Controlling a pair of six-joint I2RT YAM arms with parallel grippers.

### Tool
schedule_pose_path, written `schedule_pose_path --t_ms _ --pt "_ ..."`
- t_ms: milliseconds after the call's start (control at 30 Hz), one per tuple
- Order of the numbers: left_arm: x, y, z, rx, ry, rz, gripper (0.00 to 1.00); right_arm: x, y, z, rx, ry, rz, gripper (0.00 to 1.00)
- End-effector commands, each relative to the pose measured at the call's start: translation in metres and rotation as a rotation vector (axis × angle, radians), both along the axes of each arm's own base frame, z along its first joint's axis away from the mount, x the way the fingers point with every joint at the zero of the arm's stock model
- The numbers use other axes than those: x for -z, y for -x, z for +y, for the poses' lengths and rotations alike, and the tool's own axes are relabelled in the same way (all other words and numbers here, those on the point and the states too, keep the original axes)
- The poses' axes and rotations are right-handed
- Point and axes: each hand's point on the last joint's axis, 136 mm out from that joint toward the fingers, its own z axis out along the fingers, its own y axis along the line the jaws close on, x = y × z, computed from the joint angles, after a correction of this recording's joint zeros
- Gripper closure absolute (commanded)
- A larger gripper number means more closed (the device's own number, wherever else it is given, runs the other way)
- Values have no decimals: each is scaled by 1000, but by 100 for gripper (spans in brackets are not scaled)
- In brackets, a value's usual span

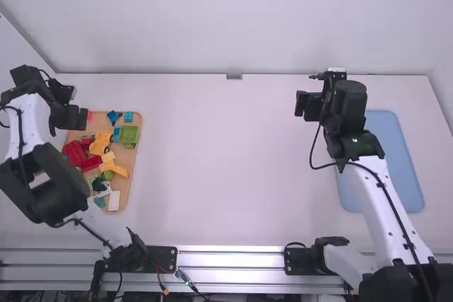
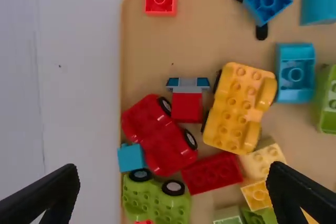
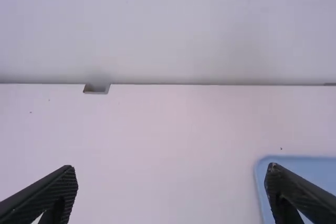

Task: Assemble lego blocks to make yellow taxi

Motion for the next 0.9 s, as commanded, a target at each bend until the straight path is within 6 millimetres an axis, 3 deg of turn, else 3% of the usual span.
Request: schedule_pose_path --t_ms 0,167,300,400,567,733,867 --pt "19 -2 11 51 11 64 3 -13 -8 6 -7 -10 -20 3" --pt "62 -8 20 100 50 136 1 -16 -15 17 -33 -12 -27 1" --pt "86 -18 8 130 122 135 0 -19 -17 20 -36 -10 -40 1" --pt "96 -22 2 137 136 147 1 -18 -17 20 -35 -11 -40 1" --pt "100 -45 -15 168 112 129 0 -18 -16 20 -38 -12 -37 1" --pt "104 -51 -32 196 113 152 2 -17 -16 20 -37 -11 -33 1" --pt "108 -45 -24 106 63 181 12 -17 -16 20 -38 -11 -33 1"
